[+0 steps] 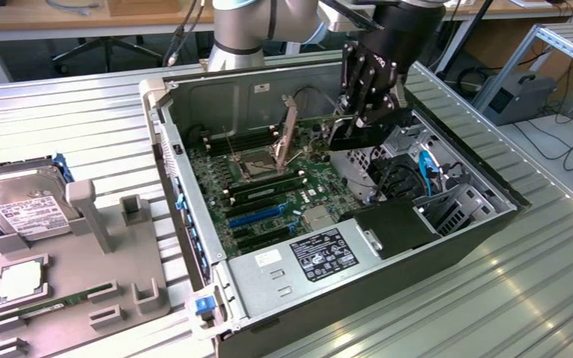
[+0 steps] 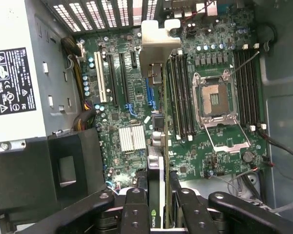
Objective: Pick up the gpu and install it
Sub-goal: 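Insert the gpu into the slot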
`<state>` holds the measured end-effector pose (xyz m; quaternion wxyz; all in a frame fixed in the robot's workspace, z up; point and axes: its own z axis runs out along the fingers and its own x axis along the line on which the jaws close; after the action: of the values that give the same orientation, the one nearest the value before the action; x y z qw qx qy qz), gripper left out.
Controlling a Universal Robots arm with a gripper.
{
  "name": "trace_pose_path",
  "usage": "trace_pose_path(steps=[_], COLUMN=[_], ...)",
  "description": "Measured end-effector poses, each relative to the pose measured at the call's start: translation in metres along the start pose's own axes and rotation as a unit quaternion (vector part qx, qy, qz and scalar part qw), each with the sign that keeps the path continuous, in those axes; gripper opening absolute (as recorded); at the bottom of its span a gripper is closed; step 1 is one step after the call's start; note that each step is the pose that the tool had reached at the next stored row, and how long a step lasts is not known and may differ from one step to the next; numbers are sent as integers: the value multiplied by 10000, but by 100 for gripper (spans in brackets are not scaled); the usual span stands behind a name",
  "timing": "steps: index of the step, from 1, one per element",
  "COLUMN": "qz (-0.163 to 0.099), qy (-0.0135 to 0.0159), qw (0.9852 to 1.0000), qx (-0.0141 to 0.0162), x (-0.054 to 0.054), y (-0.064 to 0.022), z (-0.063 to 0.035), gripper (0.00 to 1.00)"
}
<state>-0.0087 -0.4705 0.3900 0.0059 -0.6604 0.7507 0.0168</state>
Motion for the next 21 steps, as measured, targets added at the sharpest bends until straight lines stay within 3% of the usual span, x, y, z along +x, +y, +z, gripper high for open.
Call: trace_pose_path(steps=[2, 4, 5, 7, 10, 15, 21], qz=[-60, -87, -91, -101, -121, -122, -123], qy=[-8, -11, -12, -13, -11, -13, -12], qw=[10000, 9999, 9999, 9999, 9999, 9999, 9999], qx=[71, 97, 103, 109, 110, 110, 110], x=[3, 6, 13, 23, 28, 29, 38], y=[14, 40, 93, 183, 247, 262, 345], z=[21, 34, 42, 66, 89, 94, 132], gripper=[27, 27, 27, 27, 27, 27, 27])
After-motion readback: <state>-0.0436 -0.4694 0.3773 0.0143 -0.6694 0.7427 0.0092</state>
